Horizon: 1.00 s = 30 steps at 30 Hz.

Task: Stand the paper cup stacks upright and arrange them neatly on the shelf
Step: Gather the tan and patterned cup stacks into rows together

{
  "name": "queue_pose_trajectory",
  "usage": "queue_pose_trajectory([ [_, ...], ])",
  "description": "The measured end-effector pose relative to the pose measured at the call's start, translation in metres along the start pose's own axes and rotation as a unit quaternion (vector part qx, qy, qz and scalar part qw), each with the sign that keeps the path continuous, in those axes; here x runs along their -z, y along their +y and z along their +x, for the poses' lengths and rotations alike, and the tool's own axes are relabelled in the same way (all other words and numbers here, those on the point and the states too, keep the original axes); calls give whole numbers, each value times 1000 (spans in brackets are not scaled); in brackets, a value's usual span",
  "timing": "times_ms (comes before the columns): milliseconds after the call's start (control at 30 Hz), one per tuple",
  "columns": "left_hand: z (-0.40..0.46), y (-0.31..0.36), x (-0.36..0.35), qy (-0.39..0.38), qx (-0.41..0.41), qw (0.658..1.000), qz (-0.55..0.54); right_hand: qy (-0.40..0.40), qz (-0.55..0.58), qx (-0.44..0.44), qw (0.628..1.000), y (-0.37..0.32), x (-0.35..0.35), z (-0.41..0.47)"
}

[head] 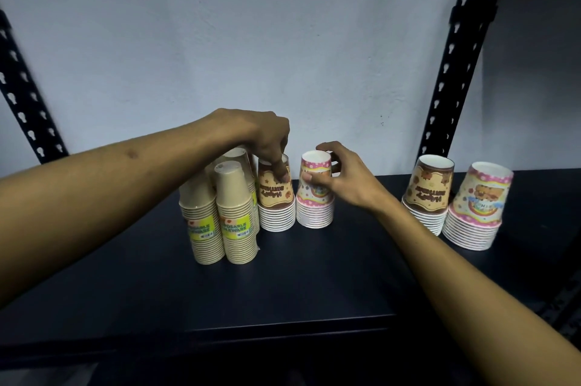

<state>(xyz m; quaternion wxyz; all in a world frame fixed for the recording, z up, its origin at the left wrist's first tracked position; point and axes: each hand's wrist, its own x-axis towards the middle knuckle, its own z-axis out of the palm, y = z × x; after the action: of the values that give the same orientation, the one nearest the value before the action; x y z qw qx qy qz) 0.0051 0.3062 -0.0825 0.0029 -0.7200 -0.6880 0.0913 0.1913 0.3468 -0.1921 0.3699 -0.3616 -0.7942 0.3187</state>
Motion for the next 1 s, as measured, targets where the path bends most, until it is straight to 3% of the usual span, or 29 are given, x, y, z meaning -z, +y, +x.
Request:
queue_pose_trajectory([
  [1000, -7, -5, -4, 3, 0, 1000, -17, 10, -5, 2, 1000, -6, 0, -4],
])
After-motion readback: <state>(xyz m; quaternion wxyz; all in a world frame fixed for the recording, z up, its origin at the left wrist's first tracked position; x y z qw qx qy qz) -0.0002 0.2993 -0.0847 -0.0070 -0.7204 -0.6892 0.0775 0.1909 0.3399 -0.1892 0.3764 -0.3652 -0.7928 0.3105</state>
